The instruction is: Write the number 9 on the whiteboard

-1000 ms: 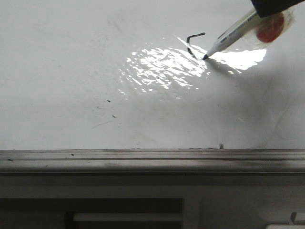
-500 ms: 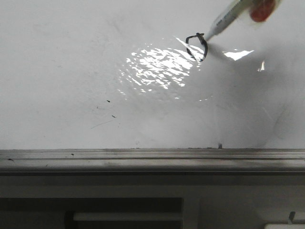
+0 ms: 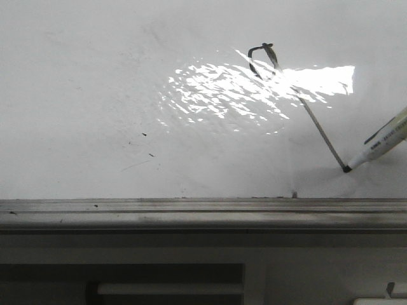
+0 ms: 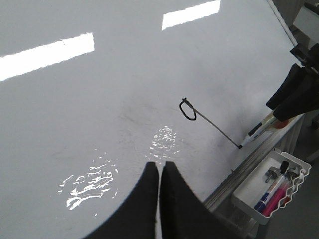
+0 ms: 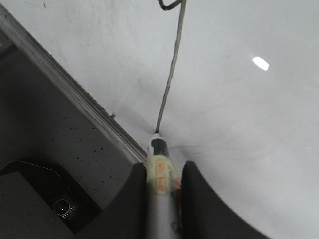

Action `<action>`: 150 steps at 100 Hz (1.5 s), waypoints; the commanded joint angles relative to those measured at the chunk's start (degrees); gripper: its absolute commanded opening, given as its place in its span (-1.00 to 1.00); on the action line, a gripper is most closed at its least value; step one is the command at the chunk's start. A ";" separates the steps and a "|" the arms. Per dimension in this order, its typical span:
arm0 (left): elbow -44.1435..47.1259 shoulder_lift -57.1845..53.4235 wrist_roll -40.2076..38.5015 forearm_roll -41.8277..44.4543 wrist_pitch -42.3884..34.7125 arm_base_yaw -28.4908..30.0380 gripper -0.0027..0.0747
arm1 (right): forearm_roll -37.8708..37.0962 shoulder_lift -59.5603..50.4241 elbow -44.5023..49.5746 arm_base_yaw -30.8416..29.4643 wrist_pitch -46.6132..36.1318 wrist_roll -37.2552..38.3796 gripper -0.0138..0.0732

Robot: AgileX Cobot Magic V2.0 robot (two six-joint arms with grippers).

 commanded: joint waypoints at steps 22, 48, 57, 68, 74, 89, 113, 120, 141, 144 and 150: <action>-1.55 1.11 -0.17 -2.10 -3.10 -0.03 -0.93 | 13.29 -4.48 -10.14 -0.51 -4.62 -11.08 -0.77; -2.20 13.14 14.91 -12.35 2.21 -2.96 0.22 | 21.27 -1.70 -15.15 -0.51 6.75 -24.36 -0.77; -3.14 17.86 26.08 -18.35 2.21 -5.91 0.23 | 27.34 -0.21 -15.15 -0.51 9.41 -31.92 -0.77; -5.54 24.65 31.86 -20.16 2.33 -10.93 0.23 | 34.32 1.51 -15.15 -0.51 9.92 -38.67 -0.78; -7.44 28.67 32.96 -20.04 2.23 -13.59 0.23 | 36.89 2.28 -15.15 -0.51 9.83 -42.03 -0.78; -12.34 36.50 33.06 -20.04 0.37 -18.76 0.23 | 39.80 3.91 -15.15 -0.51 9.68 -44.42 -0.78; -18.09 43.35 33.06 -20.52 0.11 -19.92 0.06 | 39.80 4.64 -15.15 -0.51 10.01 -45.04 -0.78; -18.53 44.36 33.06 -21.04 0.11 -19.92 -0.11 | 39.80 4.64 -15.15 -0.51 10.01 -45.04 -0.78; -18.81 46.12 33.06 -21.72 0.64 -19.92 -0.66 | 39.80 4.69 -15.15 -0.51 10.42 -45.26 -0.78; -18.86 46.26 33.06 -21.72 0.64 -19.92 -0.71 | 39.80 4.69 -15.15 -0.51 10.52 -45.26 -0.78; -18.86 46.26 33.06 -21.72 0.39 -19.92 -0.82 | 39.80 4.69 -15.15 -0.51 11.04 -46.25 -0.78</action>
